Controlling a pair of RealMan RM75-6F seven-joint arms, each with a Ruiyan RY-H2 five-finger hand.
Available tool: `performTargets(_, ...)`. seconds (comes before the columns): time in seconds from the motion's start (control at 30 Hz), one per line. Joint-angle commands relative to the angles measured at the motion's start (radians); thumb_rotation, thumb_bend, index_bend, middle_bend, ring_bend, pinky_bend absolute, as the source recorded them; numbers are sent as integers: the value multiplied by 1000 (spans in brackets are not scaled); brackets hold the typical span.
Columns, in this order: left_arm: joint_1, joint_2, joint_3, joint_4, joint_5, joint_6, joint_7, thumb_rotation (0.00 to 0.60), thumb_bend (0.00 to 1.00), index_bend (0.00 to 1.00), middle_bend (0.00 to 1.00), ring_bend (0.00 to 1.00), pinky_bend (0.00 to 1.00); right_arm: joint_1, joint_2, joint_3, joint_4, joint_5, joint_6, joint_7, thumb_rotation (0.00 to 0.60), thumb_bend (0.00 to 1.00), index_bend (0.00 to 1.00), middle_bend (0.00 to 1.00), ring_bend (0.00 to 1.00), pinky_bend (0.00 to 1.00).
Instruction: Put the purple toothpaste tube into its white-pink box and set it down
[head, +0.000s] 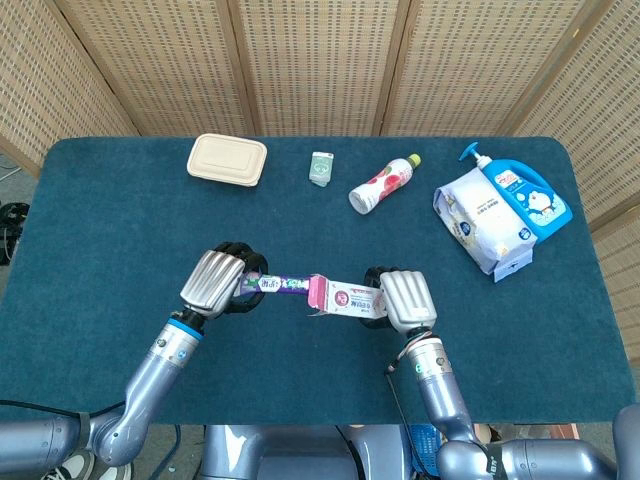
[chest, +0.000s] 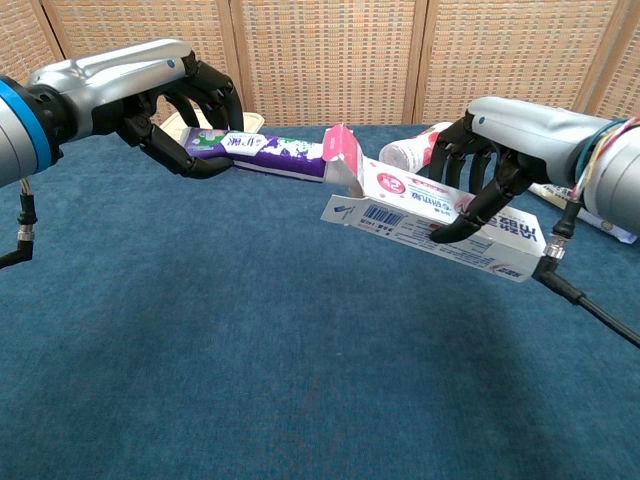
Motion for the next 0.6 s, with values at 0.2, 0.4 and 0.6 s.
performTargets(0.2, -12, -16, 12, 10, -26, -11, 26, 600, 473, 724, 524, 297, 295, 3, -2, 2, -4, -2, 6, -1, 600, 215, 609, 549, 493, 494)
performTargets(0.4, -17, -18, 12, 3, -33, -4, 38, 600, 474, 725, 524, 298, 295, 4, 1, 3, -7, 1, 6, 3, 600, 215, 610, 549, 493, 494)
performTargets(0.6, -26, -38, 12, 10, -29, 2, 49, 600, 474, 726, 524, 298, 294, 6, -3, -4, -13, -6, 5, 1, 600, 214, 610, 549, 493, 495)
